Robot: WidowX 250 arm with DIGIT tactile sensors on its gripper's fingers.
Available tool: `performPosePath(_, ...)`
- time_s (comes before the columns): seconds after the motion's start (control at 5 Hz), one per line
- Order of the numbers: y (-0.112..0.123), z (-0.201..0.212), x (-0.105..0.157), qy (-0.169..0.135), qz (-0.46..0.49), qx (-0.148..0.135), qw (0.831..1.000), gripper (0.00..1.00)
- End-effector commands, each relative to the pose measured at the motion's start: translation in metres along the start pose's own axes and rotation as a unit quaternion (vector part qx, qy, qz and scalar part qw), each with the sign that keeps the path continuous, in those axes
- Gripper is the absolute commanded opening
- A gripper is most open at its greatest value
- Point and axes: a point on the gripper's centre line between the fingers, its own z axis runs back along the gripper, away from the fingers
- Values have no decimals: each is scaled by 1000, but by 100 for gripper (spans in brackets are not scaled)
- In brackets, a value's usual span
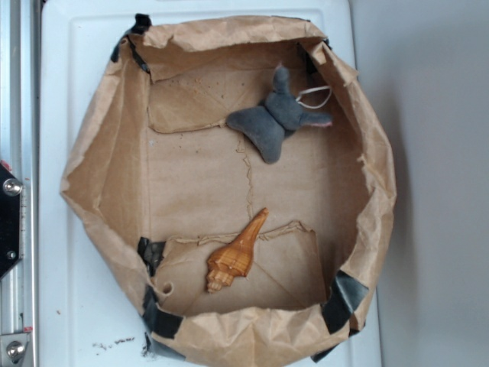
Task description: Grab the shell.
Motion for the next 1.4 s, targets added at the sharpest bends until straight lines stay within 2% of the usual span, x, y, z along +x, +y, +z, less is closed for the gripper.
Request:
performPosePath(0.0, 0, 0, 0, 0, 0, 0, 1000, 100)
performPosePath(0.2, -9, -4, 50, -40, 73, -34, 996, 100)
performPosePath(0.4, -11, 1, 100, -73, 116, -52, 989, 100)
performPosePath(0.6, -2, -9, 121, -109, 203, -84, 969, 100)
performPosePath(0.8, 9, -32, 127, -182, 277, -76, 941, 100)
performPosePath(1.0, 13, -52, 138, -213, 322, -25, 922, 100)
performPosePath(1.2, 20, -74, 153, -143, 344, -14, 928, 100)
